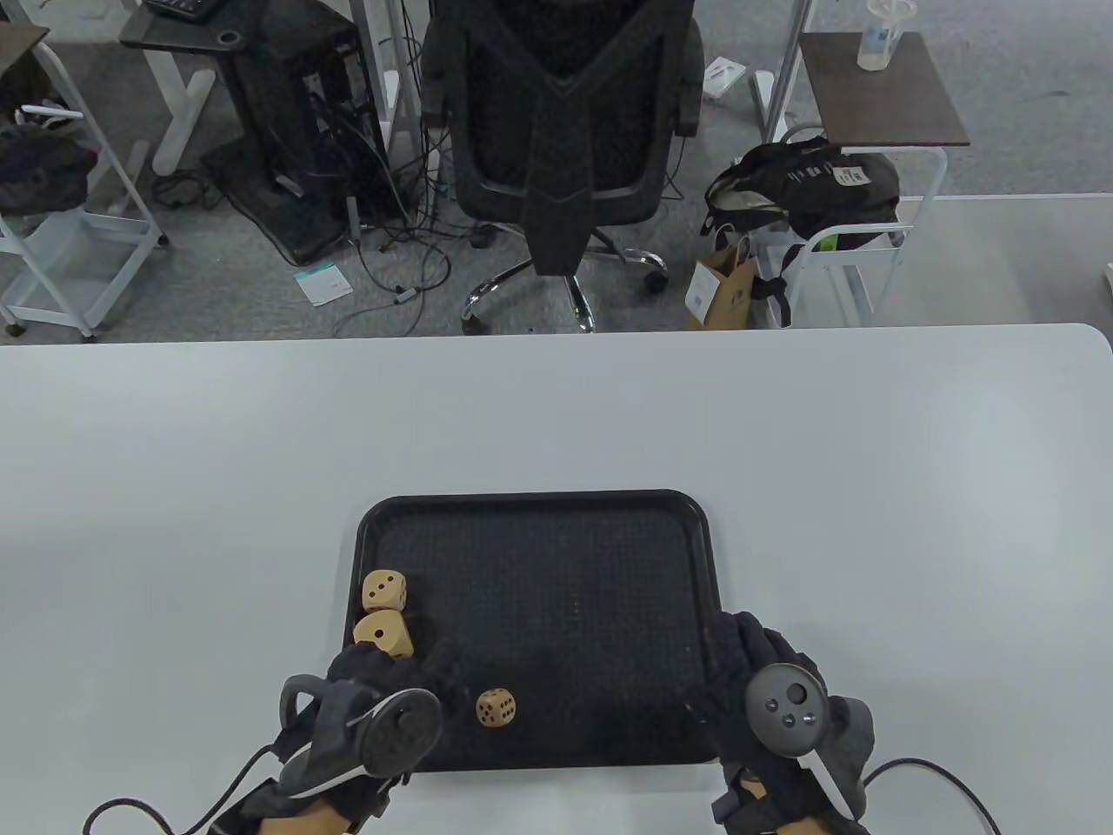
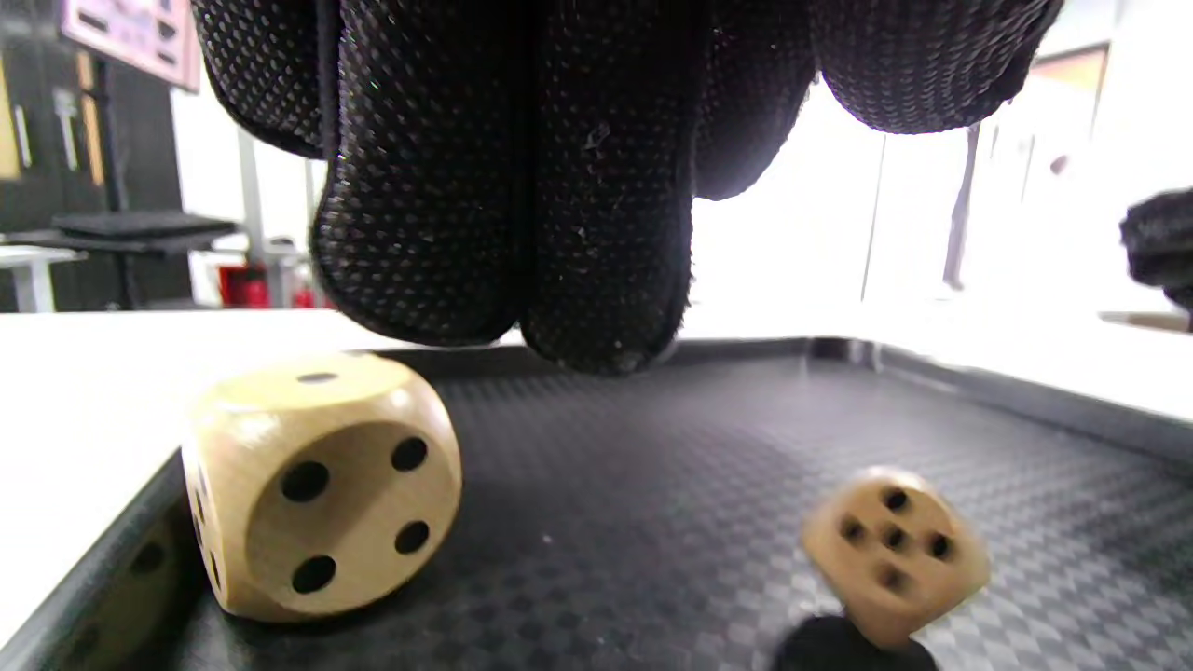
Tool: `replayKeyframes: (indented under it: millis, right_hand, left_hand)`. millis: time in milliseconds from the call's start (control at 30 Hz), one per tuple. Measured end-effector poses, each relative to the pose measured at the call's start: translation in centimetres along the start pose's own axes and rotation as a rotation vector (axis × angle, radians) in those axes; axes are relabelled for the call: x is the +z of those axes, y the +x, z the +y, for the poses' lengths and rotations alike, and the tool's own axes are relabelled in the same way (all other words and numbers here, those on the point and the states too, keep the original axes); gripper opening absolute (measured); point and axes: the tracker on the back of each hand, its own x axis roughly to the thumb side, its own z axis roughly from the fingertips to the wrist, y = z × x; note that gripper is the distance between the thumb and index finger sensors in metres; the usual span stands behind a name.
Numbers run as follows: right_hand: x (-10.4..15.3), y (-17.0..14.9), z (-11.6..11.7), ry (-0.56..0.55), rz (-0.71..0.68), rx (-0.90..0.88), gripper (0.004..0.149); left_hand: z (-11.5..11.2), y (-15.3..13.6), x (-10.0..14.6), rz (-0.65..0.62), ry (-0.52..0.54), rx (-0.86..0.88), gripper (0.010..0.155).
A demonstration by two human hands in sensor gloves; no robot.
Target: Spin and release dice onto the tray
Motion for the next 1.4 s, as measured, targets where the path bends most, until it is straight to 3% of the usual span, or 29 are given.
replayKeyframes:
  millis: [200, 467, 700, 1400]
  right_hand:
    - [0.0, 0.0, 0.0, -0.002, 0.003, 0.002, 0.077]
    - [0.0, 0.0, 0.0, -0.002, 0.011, 0.004, 0.077]
    - [0.0, 0.0, 0.0, -0.002, 0.011, 0.004, 0.077]
    - [-0.6, 0.0, 1.1, 0.044, 0.076, 0.058, 0.078]
  left_hand:
    - [1.7, -2.0, 1.8, 0.027, 0.144, 0.030, 0.064]
    - [2.2, -6.1, 2.6, 0.122, 0.201, 0.078, 0.067]
    - [0.6, -8.8, 2.9, 0.200, 0.184, 0.106, 0.068]
    - [-2.0, -10.4, 3.3, 0.254, 0.147, 0.134, 0.068]
